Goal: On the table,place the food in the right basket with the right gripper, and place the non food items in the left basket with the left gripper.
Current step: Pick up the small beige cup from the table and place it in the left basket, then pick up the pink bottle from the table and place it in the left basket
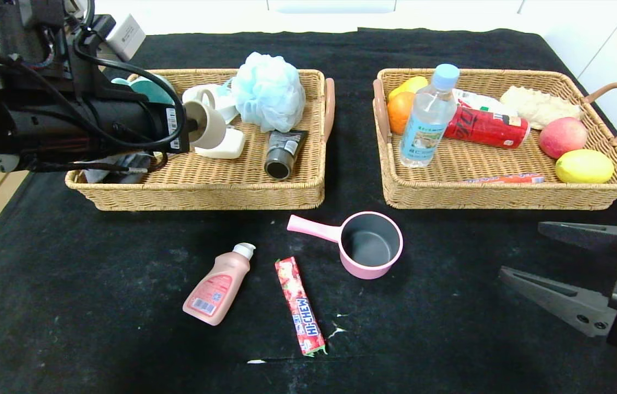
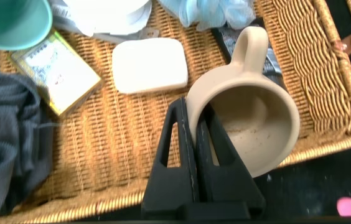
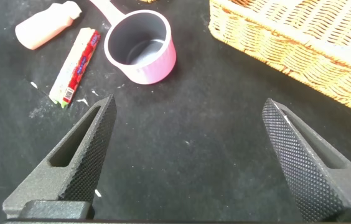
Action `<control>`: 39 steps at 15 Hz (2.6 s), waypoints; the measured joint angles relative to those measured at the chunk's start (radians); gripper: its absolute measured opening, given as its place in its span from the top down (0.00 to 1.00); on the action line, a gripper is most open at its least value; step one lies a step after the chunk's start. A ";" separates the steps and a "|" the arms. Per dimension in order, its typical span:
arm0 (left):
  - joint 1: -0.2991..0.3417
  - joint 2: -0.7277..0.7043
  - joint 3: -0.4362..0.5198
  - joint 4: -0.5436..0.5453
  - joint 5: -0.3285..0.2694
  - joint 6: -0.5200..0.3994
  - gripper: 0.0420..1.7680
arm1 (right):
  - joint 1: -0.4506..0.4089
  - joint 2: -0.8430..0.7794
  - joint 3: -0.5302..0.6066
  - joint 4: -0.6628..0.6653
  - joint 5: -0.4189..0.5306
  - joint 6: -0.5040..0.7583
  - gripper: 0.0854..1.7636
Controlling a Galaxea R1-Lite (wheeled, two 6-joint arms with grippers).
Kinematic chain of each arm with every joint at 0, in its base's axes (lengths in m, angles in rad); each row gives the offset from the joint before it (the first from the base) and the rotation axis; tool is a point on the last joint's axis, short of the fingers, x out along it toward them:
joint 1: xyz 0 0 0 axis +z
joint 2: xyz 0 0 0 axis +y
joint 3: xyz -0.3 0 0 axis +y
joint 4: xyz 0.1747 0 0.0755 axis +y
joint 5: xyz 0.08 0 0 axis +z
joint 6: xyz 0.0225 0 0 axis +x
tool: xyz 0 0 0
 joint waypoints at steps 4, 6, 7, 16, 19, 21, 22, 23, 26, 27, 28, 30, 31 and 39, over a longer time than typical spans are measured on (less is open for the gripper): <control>-0.019 0.077 -0.115 0.000 0.007 0.015 0.94 | -0.001 0.000 0.000 0.000 0.000 0.000 0.03; -0.023 0.124 -0.176 0.004 0.017 0.016 0.94 | -0.002 0.000 -0.001 0.000 0.000 0.000 0.03; -0.023 0.146 -0.196 0.006 0.026 0.016 0.94 | -0.003 0.000 -0.001 0.000 0.000 0.000 0.03; -0.023 0.207 -0.217 0.008 0.038 0.016 0.94 | -0.013 -0.001 -0.005 -0.001 0.000 -0.001 0.03; -0.023 0.206 -0.211 0.009 0.038 0.017 0.79 | -0.013 -0.006 -0.006 -0.001 0.000 -0.001 0.03; -0.023 0.205 -0.211 0.009 0.038 0.017 0.62 | -0.013 -0.006 -0.005 0.000 0.000 -0.001 0.03; -0.023 0.204 -0.209 0.009 0.038 0.017 0.55 | -0.012 -0.006 -0.005 0.000 0.000 -0.001 0.03; -0.023 0.204 -0.207 0.009 0.039 0.017 0.49 | -0.012 -0.006 -0.003 0.000 0.000 -0.001 0.03; -0.023 0.198 -0.201 0.010 0.039 0.017 0.34 | -0.011 -0.008 -0.003 0.000 0.000 -0.001 0.03; -0.023 0.194 -0.199 0.013 0.038 0.018 0.30 | -0.012 -0.008 -0.003 0.000 0.000 -0.001 0.03; -0.023 0.189 -0.194 0.014 0.037 0.020 0.27 | -0.012 -0.008 -0.003 -0.001 0.000 -0.001 0.03; -0.023 0.174 -0.177 0.014 0.033 0.021 0.22 | -0.012 -0.008 -0.003 0.000 0.000 0.000 0.03; -0.020 0.167 -0.172 0.015 0.033 0.021 0.20 | -0.012 -0.008 -0.003 0.000 0.001 0.000 0.03; -0.031 0.033 -0.120 0.321 0.057 0.033 0.09 | -0.009 -0.005 -0.002 0.001 0.003 0.000 0.03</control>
